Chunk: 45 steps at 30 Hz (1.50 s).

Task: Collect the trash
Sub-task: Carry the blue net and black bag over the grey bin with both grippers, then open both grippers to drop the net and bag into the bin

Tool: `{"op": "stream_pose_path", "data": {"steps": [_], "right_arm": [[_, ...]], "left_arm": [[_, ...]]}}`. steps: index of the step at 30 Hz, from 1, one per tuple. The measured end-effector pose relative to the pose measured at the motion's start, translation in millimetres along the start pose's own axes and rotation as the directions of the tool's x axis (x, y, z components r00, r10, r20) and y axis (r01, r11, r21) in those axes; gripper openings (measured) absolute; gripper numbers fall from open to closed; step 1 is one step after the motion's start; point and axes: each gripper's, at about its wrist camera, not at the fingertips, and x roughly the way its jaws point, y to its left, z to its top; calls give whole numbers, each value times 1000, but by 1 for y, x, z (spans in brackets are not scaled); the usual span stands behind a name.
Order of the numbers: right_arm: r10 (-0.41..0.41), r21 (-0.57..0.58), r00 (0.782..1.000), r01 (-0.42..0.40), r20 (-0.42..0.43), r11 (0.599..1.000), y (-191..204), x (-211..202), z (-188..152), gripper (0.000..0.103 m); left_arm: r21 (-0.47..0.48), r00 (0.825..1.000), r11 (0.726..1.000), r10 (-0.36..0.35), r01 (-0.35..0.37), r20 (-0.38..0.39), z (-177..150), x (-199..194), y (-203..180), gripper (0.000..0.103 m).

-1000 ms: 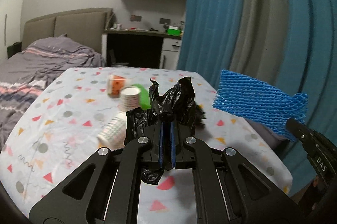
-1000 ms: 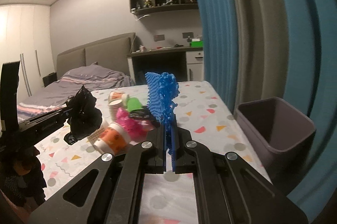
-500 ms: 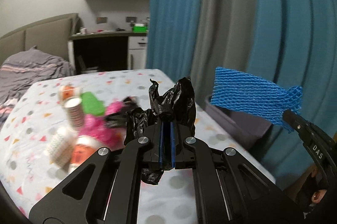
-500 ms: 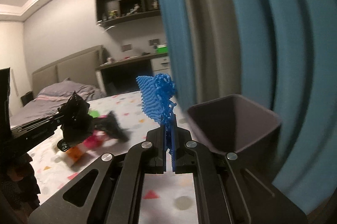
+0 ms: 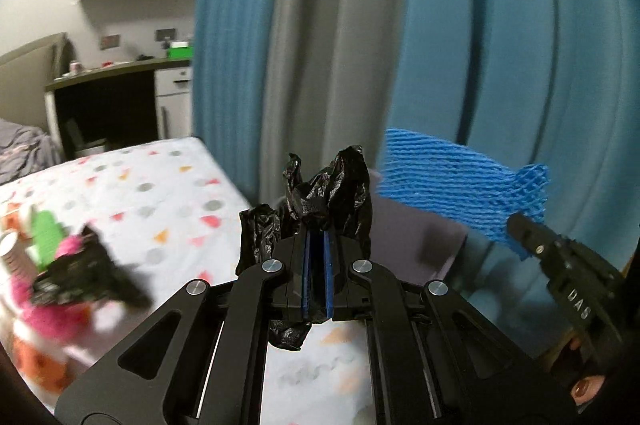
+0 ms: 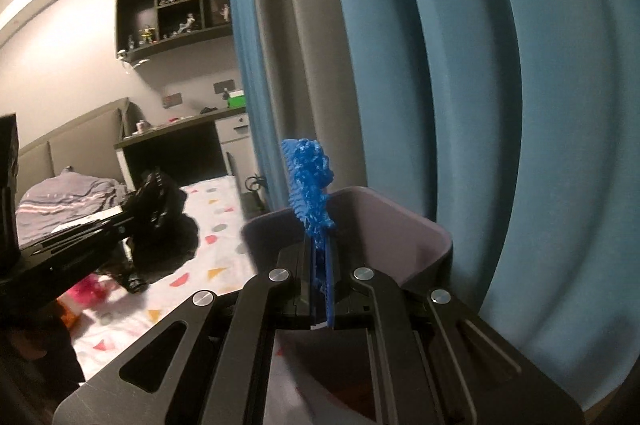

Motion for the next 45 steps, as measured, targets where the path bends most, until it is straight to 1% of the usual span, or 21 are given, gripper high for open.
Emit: {"op": "stream_pose_path", "data": {"steps": [6,9,15,22,30,38,40,41,42,43,44,45], "right_arm": [[-15,18,999,15,-32,1000,-12,19,-1,4],[-20,20,999,21,-46,1000,-15,28,1,4],[-32,20,997,33,-63,999,-19,41,0,4],[-42,22,995,44,-90,999,-21,54,-2,4],[-38,38,993,43,-116,998,-23,68,-1,4],[-27,58,992,35,-124,998,-25,69,-2,5],[-27,57,991,35,-128,998,-26,71,-2,5],[-27,58,991,35,-129,998,-27,71,-1,5],[-25,61,991,33,-130,998,-28,71,0,5],[-16,67,991,25,-131,997,-30,70,0,9],[-9,73,991,19,-130,997,-31,70,0,13],[-8,75,992,18,-129,997,-31,69,1,25]], "left_arm": [[23,998,998,-54,55,-34,3,45,-20,5],[18,996,997,-72,73,-57,0,63,-26,5],[-11,990,994,-105,105,-98,-4,91,-25,5],[0,986,992,-122,123,-112,-5,109,-32,5],[-33,980,990,-144,141,-137,-9,122,-26,5],[-52,973,984,-176,170,-149,-11,126,-22,6],[-49,972,983,-181,175,-153,-12,127,-22,9],[-50,971,983,-184,178,-154,-11,128,-20,15],[-52,970,982,-187,181,-154,-12,128,-19,27],[-54,971,982,-186,180,-151,-12,126,-18,37],[-56,973,983,-182,175,-143,-12,125,-17,59],[-63,977,984,-175,169,-120,-13,120,-13,69]]}}
